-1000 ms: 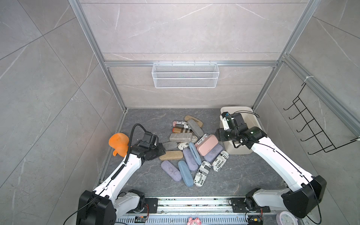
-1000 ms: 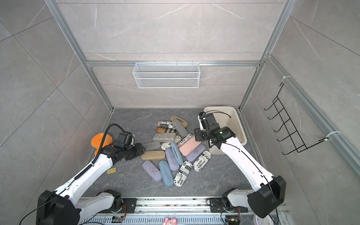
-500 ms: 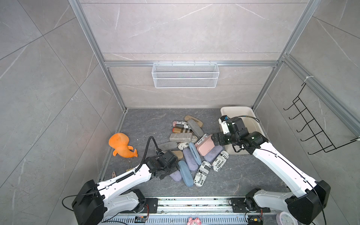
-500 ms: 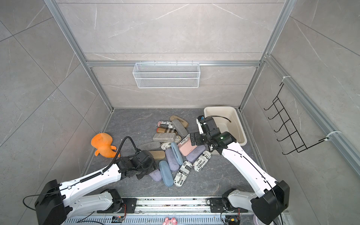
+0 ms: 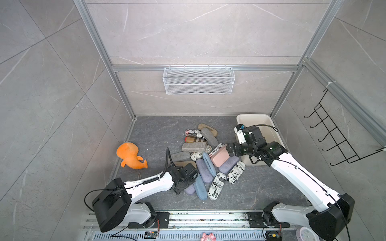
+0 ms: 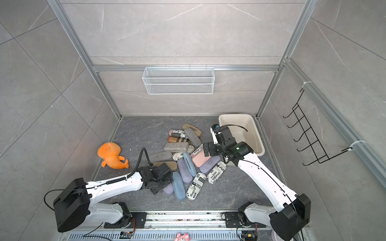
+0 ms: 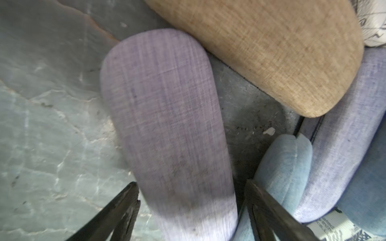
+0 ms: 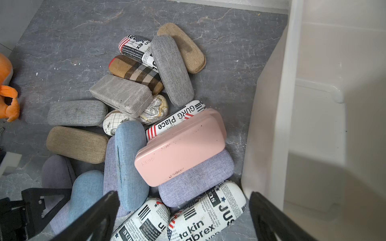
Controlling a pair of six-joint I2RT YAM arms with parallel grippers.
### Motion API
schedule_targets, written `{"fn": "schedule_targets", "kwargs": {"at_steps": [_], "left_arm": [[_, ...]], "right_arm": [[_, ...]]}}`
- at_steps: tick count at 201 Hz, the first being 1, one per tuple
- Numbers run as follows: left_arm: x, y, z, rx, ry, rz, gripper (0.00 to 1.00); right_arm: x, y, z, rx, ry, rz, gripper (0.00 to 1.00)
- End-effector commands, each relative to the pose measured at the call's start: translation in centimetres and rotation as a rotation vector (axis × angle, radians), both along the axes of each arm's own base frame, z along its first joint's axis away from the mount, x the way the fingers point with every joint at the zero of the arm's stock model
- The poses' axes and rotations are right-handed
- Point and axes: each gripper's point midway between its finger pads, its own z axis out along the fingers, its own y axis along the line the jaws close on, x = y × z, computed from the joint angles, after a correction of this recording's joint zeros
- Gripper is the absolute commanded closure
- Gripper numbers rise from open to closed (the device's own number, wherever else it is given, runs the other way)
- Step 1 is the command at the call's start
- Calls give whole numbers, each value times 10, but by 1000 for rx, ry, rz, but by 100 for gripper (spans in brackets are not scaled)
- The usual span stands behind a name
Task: Put the glasses cases into the storage boxes
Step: Pick up the glasses case at the center of the board.
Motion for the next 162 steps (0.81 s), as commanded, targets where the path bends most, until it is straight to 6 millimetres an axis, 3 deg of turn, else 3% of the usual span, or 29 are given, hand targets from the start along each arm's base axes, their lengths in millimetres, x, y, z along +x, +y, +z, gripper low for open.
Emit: {"fn": "schedule_targets", "kwargs": {"at_steps": [1, 54, 93, 137, 162], "left_arm": [[5, -1, -10, 1, -4, -17, 28], [-2, 11, -12, -1, -27, -47, 40], [-15, 20, -23, 5, 1, -85, 28], [-21, 28, -18, 103, 50, -187, 31], [-29, 30, -25, 111, 90, -220, 31]], "right_arm": [[-4, 3, 5, 16, -5, 12, 2], [-8, 5, 8, 24, -2, 18, 5], [-8, 6, 10, 26, -3, 17, 4], [-8, 8, 12, 33, -5, 18, 4], [-8, 9, 13, 35, -5, 24, 4]]}}
